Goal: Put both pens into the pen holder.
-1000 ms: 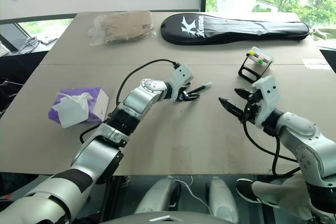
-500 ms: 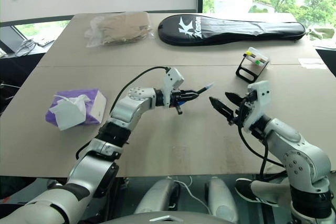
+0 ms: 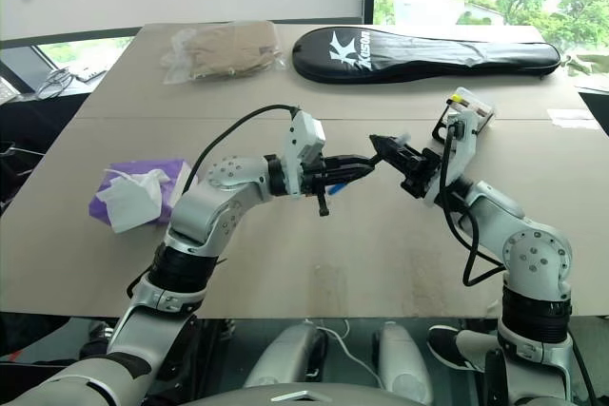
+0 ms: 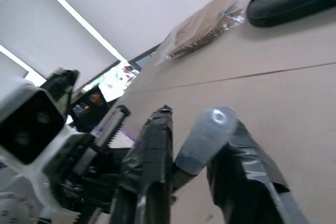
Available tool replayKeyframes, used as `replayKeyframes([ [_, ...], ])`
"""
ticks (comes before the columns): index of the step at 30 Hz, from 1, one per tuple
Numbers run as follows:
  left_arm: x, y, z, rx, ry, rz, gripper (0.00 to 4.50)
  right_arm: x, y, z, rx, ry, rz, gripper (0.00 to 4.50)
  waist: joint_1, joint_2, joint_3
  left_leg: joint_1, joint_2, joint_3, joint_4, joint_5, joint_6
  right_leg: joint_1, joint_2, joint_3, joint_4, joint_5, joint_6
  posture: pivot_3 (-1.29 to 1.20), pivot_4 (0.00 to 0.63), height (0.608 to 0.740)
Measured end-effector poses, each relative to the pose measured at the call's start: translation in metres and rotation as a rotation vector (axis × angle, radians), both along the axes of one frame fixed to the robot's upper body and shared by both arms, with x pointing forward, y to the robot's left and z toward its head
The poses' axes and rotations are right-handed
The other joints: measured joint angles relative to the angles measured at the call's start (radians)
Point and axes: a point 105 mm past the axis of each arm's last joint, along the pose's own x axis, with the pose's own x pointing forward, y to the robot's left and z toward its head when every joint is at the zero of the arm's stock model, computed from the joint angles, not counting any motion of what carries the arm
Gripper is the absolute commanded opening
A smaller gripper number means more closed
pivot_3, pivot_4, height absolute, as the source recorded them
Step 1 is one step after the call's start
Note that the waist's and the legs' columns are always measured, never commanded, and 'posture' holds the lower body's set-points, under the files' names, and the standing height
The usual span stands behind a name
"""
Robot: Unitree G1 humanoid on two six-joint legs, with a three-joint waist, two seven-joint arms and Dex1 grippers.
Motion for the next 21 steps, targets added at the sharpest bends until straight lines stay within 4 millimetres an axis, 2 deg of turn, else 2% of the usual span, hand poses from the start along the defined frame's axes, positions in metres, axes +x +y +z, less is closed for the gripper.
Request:
replayKeyframes([
  [1, 0.0, 0.0, 0.0, -0.005, 0.007, -0.001, 0.0, 0.0, 0.0, 0.0, 0.0, 0.001, 0.002, 0.1, 0.0, 0.0, 0.0, 0.0, 0.0, 0.0, 0.0, 0.0, 0.0, 0.0, 0.0, 0.0, 0.0, 0.0, 0.0, 0.0, 0.15, 0.74],
  [3, -0.001, 0.0, 0.0, -0.015, 0.027, -0.007, 0.95, -0.001, -0.001, 0.001, -0.001, 0.002, 0.007, 0.1, 0.0, 0.0, 0.0, 0.0, 0.0, 0.0, 0.0, 0.0, 0.0, 0.0, 0.0, 0.0, 0.0, 0.0, 0.0, 0.0, 0.15, 0.74],
  [8, 0.003, 0.008, 0.008, -0.065, 0.084, 0.023, 2.84, 0.005, -0.019, 0.004, -0.065, -0.028, -0.083, 0.1, 0.0, 0.0, 0.001, 0.0, 0.0, 0.0, 0.0, 0.0, 0.0, 0.0, 0.0, 0.0, 0.0, 0.0, 0.0, 0.0, 0.15, 0.74],
  [11, 0.004, 0.015, 0.023, -0.081, 0.05, 0.062, 2.92, 0.021, -0.052, 0.026, -0.242, -0.182, -0.272, 0.1, 0.0, 0.003, 0.002, 0.0, -0.001, 0.002, 0.0, 0.0, 0.0, 0.0, 0.0, 0.001, 0.0, 0.0, 0.0, 0.0, 0.15, 0.74],
  [15, 0.006, 0.019, 0.036, -0.112, 0.001, 0.121, 2.92, 0.043, -0.103, 0.078, -0.477, -0.439, -0.58, 0.1, -0.001, 0.003, 0.002, 0.001, 0.0, 0.002, -0.001, 0.0, 0.0, 0.0, 0.001, 0.001, -0.001, 0.0, 0.001, 0.0, 0.15, 0.74],
  [18, 0.006, 0.016, 0.038, -0.13, -0.008, 0.139, 2.92, 0.055, -0.116, 0.094, -0.532, -0.525, -0.694, 0.1, -0.002, 0.003, 0.002, 0.002, 0.001, 0.002, -0.002, 0.001, -0.001, 0.0, 0.001, 0.001, 0.0, 0.0, 0.0, 0.0, 0.15, 0.74],
  [21, 0.006, 0.014, 0.039, -0.139, -0.013, 0.148, 2.92, 0.066, -0.115, 0.087, -0.565, -0.531, -0.707, 0.1, -0.001, 0.003, 0.002, 0.001, 0.001, 0.003, -0.002, 0.002, -0.003, 0.0, 0.001, 0.002, -0.001, 0.0, 0.0, 0.0, 0.15, 0.74],
])
